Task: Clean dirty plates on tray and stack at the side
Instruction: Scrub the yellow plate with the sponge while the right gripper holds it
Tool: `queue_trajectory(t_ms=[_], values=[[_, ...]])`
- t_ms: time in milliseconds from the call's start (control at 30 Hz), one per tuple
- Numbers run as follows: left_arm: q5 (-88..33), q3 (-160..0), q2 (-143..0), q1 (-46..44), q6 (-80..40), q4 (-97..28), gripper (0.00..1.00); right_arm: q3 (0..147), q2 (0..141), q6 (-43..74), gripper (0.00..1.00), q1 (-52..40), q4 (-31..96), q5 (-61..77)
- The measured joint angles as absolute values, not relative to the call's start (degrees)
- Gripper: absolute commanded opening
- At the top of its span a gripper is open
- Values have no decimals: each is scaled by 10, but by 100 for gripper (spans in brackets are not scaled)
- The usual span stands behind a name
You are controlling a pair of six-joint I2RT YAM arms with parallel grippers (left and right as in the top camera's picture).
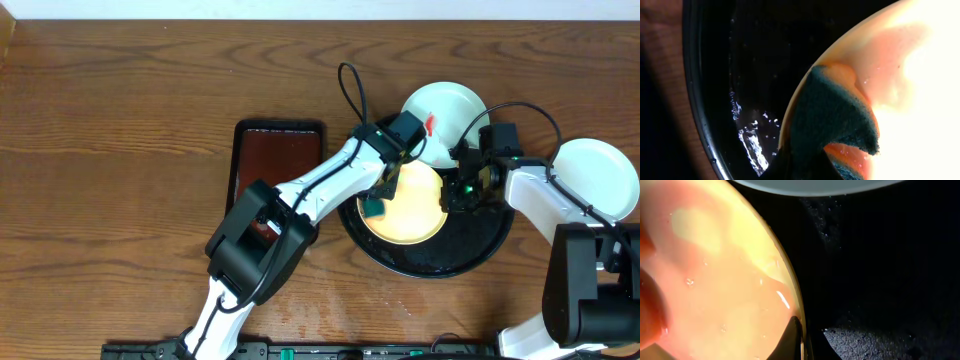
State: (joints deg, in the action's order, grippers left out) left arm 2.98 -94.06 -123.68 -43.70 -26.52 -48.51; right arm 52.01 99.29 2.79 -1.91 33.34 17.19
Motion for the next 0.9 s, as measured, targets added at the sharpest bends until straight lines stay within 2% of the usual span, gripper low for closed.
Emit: queue_trajectory(t_ms=[167,600,900], values=[[6,-940,-1237,-437,-258,-453,8,520,993,29,1,-22,333,172],[-222,-938,-1279,-443,-255,-281,8,520,993,30,1,-24,333,169],[-296,-943,-1287,-458,-252,-297,7,520,993,30,1,-24,333,169]])
